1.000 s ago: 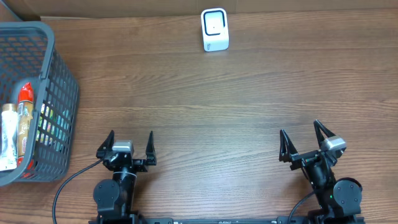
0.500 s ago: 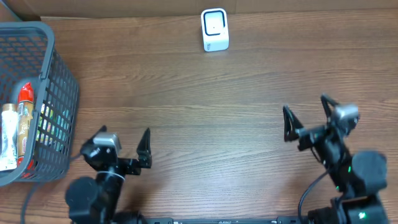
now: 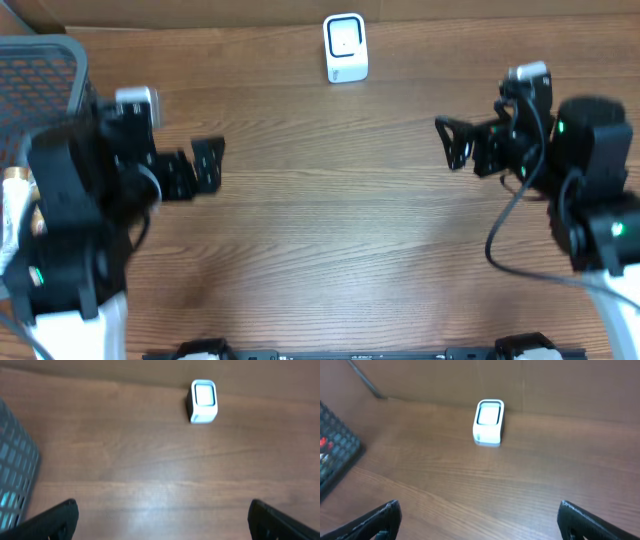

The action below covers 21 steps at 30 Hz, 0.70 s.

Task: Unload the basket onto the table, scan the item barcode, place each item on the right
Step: 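Raise both arms and move the left gripper over the basket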

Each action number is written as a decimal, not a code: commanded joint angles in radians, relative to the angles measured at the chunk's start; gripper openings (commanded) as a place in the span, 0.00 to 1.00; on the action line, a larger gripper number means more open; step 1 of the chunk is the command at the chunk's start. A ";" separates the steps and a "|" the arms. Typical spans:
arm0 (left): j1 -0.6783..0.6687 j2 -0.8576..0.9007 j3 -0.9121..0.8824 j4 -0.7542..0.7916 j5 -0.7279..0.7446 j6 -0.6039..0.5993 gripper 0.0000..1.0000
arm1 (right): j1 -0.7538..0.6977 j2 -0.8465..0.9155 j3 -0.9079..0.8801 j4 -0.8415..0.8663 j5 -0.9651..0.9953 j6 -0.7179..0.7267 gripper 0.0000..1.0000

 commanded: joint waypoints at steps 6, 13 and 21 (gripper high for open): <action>0.006 0.237 0.283 -0.105 0.058 -0.008 1.00 | -0.003 0.123 0.223 -0.124 -0.015 -0.008 1.00; 0.005 0.315 0.283 -0.113 0.155 -0.043 1.00 | -0.003 0.128 0.223 -0.115 -0.012 -0.008 1.00; 0.123 0.324 0.350 -0.072 0.153 -0.230 0.97 | -0.003 0.128 0.223 -0.114 -0.012 -0.008 1.00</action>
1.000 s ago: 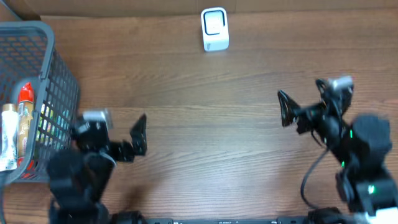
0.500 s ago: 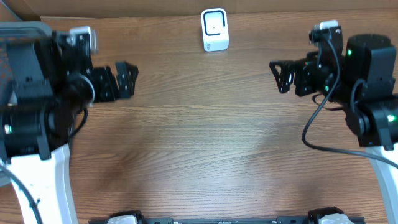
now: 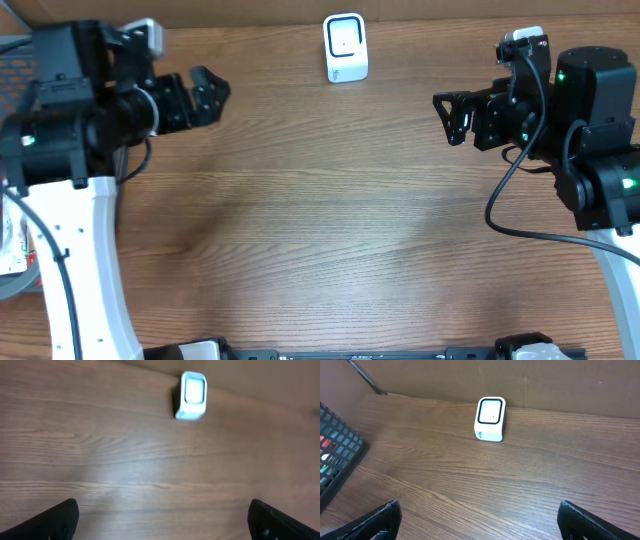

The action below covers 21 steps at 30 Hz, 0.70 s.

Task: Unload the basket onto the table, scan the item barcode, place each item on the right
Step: 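Raise both arms and move the left gripper over the basket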

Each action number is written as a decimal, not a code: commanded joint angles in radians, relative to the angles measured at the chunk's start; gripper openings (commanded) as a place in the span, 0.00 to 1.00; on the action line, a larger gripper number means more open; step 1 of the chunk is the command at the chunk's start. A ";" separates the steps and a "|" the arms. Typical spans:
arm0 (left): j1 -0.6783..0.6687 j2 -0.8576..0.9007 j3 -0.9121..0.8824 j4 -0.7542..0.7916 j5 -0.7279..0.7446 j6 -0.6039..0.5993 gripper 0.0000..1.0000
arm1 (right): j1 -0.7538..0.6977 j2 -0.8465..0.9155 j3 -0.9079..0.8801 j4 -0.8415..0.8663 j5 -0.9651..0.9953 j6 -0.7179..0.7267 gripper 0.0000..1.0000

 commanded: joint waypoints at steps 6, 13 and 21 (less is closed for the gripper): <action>0.282 -0.008 0.175 0.013 0.104 -0.233 0.89 | -0.003 0.000 0.029 0.005 -0.005 -0.007 1.00; 0.427 -0.009 0.214 0.018 0.262 -0.257 0.81 | -0.003 0.000 0.029 0.005 -0.005 -0.008 1.00; 0.515 -0.014 0.226 0.040 0.283 -0.296 0.73 | -0.003 0.006 0.029 -0.013 -0.005 -0.007 1.00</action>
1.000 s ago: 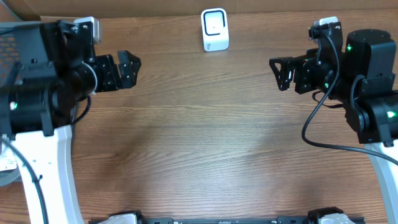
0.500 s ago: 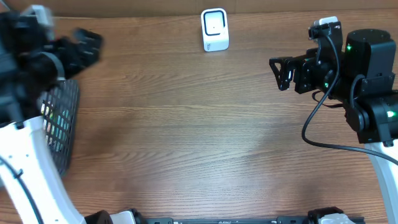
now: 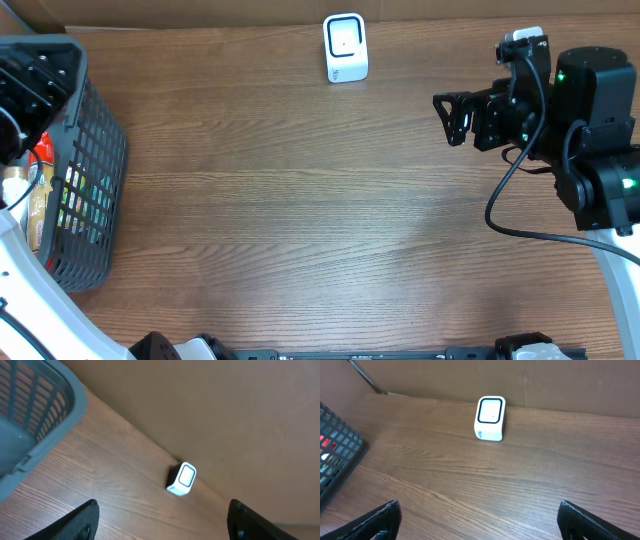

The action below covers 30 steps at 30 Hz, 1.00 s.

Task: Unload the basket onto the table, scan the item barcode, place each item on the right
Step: 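Raise both arms and move the left gripper over the basket, then reach into the basket and grasp the spaghetti pack with left gripper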

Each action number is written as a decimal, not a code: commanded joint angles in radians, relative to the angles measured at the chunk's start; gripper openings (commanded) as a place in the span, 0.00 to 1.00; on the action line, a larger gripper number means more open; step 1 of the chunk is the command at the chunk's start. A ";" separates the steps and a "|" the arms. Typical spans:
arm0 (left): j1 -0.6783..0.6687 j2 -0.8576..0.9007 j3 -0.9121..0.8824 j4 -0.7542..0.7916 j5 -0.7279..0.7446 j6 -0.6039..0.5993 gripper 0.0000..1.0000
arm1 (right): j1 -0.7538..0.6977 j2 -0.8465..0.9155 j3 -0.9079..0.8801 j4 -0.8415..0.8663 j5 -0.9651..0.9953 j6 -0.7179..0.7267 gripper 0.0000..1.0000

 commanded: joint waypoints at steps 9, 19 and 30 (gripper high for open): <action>0.203 -0.013 0.084 -0.031 -0.051 -0.052 0.73 | -0.003 0.032 0.029 -0.031 -0.005 -0.008 1.00; 0.323 0.017 0.084 -0.075 -0.115 -0.065 0.74 | -0.003 0.061 0.029 -0.031 -0.006 -0.007 1.00; 0.319 0.211 0.083 -0.185 -0.604 0.156 0.75 | -0.002 0.062 0.029 -0.031 -0.006 -0.007 1.00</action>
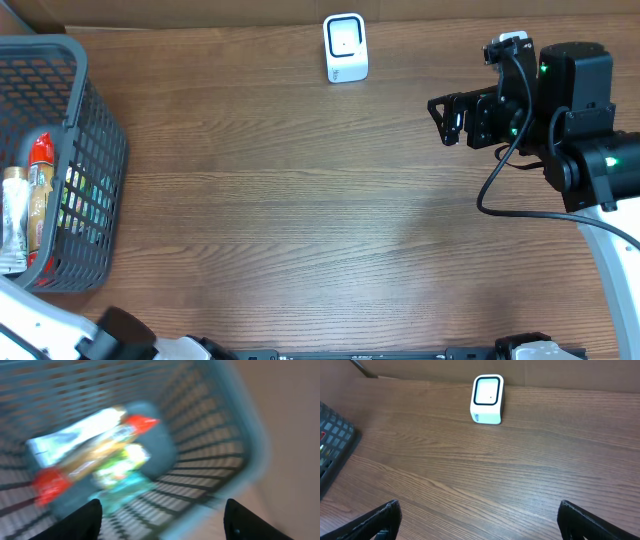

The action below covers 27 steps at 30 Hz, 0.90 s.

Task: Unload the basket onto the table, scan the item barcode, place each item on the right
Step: 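Reach into the basket and grasp the spaghetti pack with left gripper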

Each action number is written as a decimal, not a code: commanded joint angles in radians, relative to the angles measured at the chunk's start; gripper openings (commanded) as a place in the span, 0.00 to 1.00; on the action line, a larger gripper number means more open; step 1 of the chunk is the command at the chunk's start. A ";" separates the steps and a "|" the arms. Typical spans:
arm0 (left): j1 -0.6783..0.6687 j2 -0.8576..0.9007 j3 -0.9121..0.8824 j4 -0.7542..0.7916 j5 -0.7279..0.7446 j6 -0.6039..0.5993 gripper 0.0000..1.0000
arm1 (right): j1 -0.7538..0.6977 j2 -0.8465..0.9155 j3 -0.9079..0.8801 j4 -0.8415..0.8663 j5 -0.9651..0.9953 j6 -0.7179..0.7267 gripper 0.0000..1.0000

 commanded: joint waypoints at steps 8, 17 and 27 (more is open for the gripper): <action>-0.005 0.254 0.008 -0.127 -0.282 0.163 0.64 | -0.002 -0.002 0.029 0.001 -0.006 -0.007 1.00; -0.022 0.372 0.007 -0.175 -0.329 0.172 0.58 | -0.002 -0.002 0.029 0.005 -0.005 -0.008 1.00; -0.021 0.384 -0.143 -0.109 -0.384 0.173 0.59 | -0.002 0.004 0.029 0.009 -0.005 -0.008 1.00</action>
